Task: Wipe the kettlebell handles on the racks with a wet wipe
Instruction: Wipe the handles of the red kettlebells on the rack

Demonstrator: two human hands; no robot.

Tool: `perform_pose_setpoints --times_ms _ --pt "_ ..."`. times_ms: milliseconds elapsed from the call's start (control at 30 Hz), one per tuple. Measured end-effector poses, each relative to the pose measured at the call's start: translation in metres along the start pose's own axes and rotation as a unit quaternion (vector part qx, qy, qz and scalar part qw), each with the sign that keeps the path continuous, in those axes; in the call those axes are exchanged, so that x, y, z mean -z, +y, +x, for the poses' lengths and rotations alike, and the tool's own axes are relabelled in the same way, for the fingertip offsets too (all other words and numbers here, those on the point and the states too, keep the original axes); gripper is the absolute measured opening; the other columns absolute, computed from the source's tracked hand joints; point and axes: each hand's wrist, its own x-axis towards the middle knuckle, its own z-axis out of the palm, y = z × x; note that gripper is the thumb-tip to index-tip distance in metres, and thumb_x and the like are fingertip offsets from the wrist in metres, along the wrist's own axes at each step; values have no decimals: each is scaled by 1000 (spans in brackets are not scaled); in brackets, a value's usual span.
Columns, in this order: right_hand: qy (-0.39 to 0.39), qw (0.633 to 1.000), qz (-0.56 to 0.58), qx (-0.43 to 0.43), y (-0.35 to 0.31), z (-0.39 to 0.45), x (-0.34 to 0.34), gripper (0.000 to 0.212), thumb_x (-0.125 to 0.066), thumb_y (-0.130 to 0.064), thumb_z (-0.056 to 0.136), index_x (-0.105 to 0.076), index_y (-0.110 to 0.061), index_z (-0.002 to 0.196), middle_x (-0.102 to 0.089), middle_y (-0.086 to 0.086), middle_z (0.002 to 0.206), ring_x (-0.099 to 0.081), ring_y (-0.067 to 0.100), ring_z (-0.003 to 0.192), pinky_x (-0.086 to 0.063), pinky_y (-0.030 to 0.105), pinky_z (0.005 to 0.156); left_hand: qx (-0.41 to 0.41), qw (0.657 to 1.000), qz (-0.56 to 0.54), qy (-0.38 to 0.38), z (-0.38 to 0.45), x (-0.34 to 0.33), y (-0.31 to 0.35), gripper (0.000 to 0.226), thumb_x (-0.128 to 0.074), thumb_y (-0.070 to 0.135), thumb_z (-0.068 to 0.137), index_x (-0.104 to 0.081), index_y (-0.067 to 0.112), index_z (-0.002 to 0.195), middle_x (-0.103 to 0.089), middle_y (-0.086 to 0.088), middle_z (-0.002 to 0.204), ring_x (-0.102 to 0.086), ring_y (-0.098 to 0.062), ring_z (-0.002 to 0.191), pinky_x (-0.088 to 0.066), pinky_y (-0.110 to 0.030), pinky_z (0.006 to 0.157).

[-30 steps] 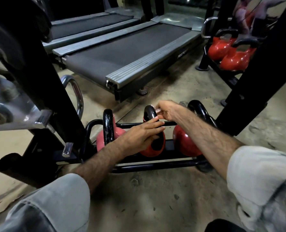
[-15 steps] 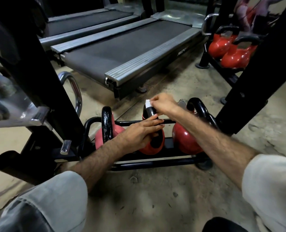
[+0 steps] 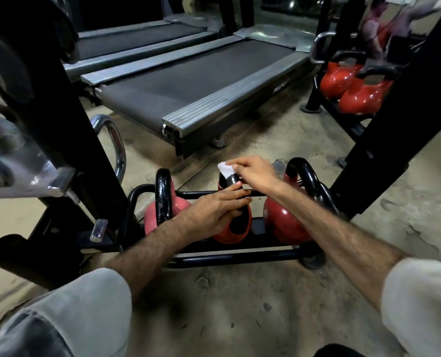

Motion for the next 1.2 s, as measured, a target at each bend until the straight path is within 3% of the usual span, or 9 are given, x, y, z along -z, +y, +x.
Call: perform_pose_setpoints --times_ms 167,367,500,667,733,900,1000,1100,1200 --pt "-117 962 -217 116 -15 30 -2 29 -47 -22 93 -75 -26 100 -71 -8 113 -63 8 103 -44 18 85 11 1000 1 -8 1 0 1 41 -51 12 93 -52 15 135 -45 0 145 -26 -18 143 -37 -39 111" --pt "-267 800 -527 106 -56 64 -20 28 -59 -39 83 -73 -27 104 -69 -1 99 -63 19 86 -55 33 79 9 1000 -6 -24 2 4 1 43 -53 10 92 -52 14 135 -43 -1 147 -26 -18 143 -32 -35 114" --pt "-269 741 -606 106 -73 58 -30 29 -70 -41 80 -69 -24 103 -61 -3 92 -64 20 86 -58 40 80 6 1000 2 -21 2 5 2 40 -53 13 93 -54 15 133 -45 1 146 -28 -16 142 -38 -38 110" --pt "-226 774 -580 120 -71 55 -29 30 -71 -26 80 -70 -18 109 -64 5 111 -66 24 93 -58 37 78 14 1000 5 -27 1 6 2 43 -55 12 92 -52 16 135 -42 2 148 -24 -14 143 -31 -35 114" --pt "-198 752 -609 155 -70 52 -37 33 -67 -17 84 -66 -11 117 -61 9 119 -65 28 103 -53 33 74 14 1000 2 -25 2 7 4 41 -56 13 92 -54 15 133 -44 1 146 -28 -15 142 -29 -31 115" --pt "-214 692 -660 201 -74 48 -62 38 -56 -11 93 -57 -8 130 -52 10 138 -56 28 123 -50 37 88 -4 1000 -2 -7 2 9 5 38 -58 10 90 -58 10 128 -56 -4 134 -45 -14 127 -28 -12 105" --pt "-232 722 -634 153 -80 55 -49 39 -76 -22 79 -68 -11 114 -65 8 117 -67 25 101 -50 29 70 4 1000 -11 -11 2 7 6 38 -57 11 91 -58 10 129 -51 -5 140 -36 -20 138 -33 -30 112" --pt "-241 787 -567 43 -80 69 -34 42 -84 -36 69 -72 -12 102 -70 2 90 -70 19 77 -60 33 73 9 1000 -11 -10 1 3 2 39 -56 11 92 -55 12 131 -48 -3 143 -30 -19 141 -36 -38 112" --pt "-245 768 -586 80 -76 69 -39 34 -83 -29 70 -74 -15 100 -69 3 93 -69 19 81 -60 33 73 9 1000 -8 -15 0 4 2 41 -56 12 92 -54 14 132 -46 -1 145 -28 -17 142 -36 -39 112"
